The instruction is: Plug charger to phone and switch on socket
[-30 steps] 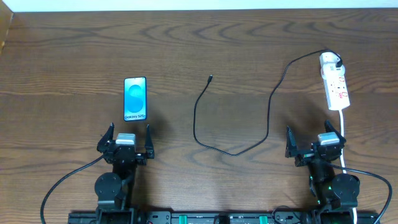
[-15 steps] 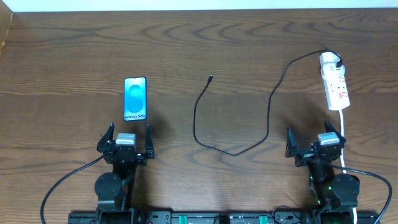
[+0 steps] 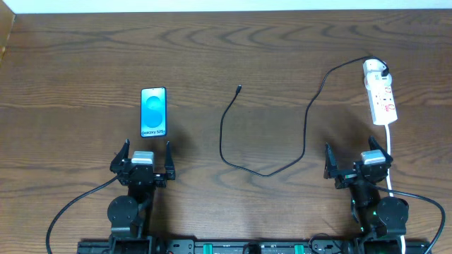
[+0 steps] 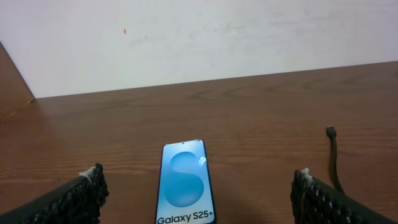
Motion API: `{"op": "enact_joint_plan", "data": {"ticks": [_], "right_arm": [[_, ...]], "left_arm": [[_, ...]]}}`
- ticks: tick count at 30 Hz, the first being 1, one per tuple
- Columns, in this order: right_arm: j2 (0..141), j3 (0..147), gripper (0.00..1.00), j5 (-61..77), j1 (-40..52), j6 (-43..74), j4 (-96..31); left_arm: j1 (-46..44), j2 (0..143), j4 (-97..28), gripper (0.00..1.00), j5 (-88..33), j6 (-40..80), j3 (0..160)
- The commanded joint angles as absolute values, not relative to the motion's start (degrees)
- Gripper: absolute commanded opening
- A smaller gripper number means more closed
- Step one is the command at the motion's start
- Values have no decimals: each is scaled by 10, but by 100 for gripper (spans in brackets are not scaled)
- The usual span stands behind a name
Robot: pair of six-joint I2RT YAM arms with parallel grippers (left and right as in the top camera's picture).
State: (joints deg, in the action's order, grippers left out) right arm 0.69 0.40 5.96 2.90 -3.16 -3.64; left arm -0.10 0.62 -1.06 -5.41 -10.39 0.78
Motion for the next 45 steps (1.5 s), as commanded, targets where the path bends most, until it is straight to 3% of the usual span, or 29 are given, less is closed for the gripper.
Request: {"op": "enact_joint_plan", "data": {"ticks": [1,45], "right_arm": [[7,3,99,57,27,-24,-39],[7,3,99,57,27,-24,-39]], "left_arm": [[1,3,-36,95,-59,-107,2],[1,3,-36,95,-55,-104,2]]}}
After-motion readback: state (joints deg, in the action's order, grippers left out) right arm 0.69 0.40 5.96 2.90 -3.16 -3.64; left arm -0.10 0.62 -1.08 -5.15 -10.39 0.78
